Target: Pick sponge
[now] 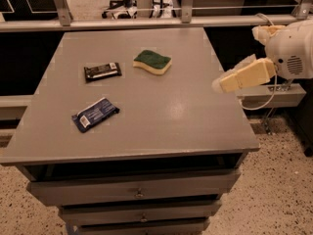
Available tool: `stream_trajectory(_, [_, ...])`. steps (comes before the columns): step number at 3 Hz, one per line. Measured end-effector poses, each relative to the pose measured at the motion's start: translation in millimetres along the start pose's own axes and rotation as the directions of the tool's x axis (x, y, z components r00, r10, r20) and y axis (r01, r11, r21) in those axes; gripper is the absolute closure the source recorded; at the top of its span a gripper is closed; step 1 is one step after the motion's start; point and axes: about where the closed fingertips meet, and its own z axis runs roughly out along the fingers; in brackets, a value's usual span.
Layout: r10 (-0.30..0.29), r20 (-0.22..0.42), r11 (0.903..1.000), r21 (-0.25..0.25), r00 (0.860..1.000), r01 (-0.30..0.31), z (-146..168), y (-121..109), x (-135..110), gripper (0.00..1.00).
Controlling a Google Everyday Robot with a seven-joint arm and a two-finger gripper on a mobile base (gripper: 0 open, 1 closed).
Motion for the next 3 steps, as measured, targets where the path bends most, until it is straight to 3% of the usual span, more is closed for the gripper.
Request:
stream_trajectory(1, [0.001, 0.003, 1.0, 0.004, 1.0, -0.001, 0.5, 1.8, -0.9, 0.0])
stream_trajectory(3, [0.012, 0.058, 0.9995, -0.031, 0.998, -0.011, 53.3, -11.4, 19.7, 0.0])
